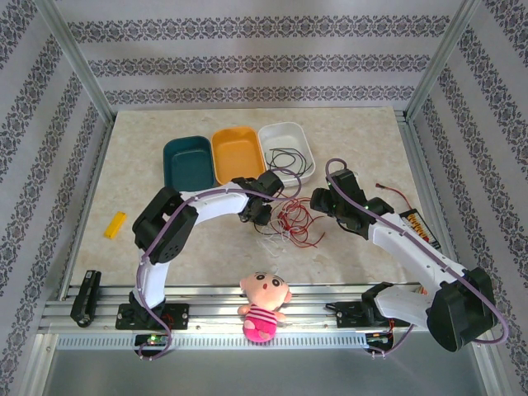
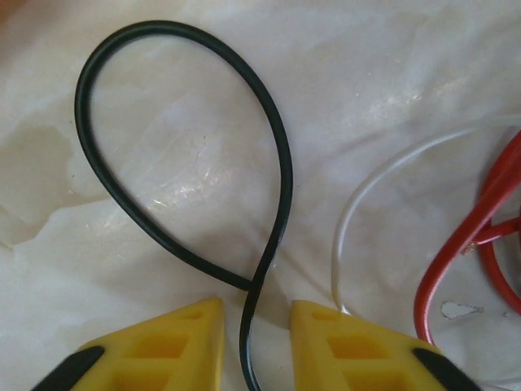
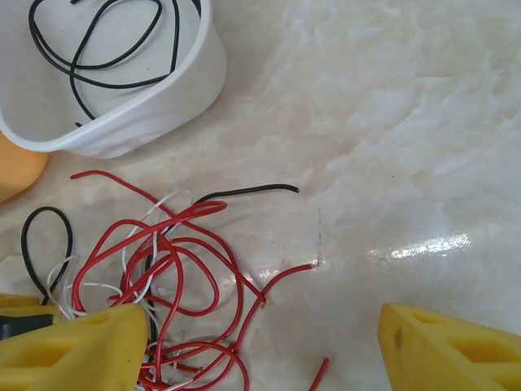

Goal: Untangle the cables

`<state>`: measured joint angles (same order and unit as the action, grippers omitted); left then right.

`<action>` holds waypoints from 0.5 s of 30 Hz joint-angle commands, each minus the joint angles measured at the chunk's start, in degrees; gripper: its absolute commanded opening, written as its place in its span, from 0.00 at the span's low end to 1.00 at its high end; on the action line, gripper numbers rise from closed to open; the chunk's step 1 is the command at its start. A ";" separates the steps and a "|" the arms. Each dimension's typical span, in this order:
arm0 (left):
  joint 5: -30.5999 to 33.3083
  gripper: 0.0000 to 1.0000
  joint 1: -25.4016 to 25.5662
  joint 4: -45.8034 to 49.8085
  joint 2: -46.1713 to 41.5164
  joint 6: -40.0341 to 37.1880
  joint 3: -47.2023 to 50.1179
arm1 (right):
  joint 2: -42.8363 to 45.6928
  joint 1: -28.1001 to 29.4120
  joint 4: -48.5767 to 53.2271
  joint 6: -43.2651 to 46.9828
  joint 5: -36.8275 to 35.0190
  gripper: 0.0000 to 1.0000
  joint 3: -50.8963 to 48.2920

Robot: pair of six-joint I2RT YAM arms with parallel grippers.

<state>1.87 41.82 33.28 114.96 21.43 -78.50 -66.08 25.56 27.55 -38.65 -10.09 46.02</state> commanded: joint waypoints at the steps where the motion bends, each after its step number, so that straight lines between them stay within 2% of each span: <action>1: -1.00 0.21 -1.35 4.82 2.49 -1.63 -1.91 | -0.26 -0.95 0.32 0.25 -0.24 0.75 0.43; 4: -0.99 0.14 -1.31 6.98 3.32 -2.22 -2.70 | -0.43 -1.14 0.20 0.03 0.12 0.75 0.47; 7: -0.86 0.00 -1.31 7.59 3.54 -2.19 -2.41 | -0.78 -1.22 0.09 -0.02 0.57 0.75 0.65; 15: 3.87 0.00 -1.31 6.28 -1.40 -1.84 -1.60 | -1.77 -1.02 -0.28 1.18 1.96 0.75 2.52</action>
<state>1.67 41.17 36.05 116.16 19.92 -81.12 -67.48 24.86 27.57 -38.61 -9.08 46.33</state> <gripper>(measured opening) 0.043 0.751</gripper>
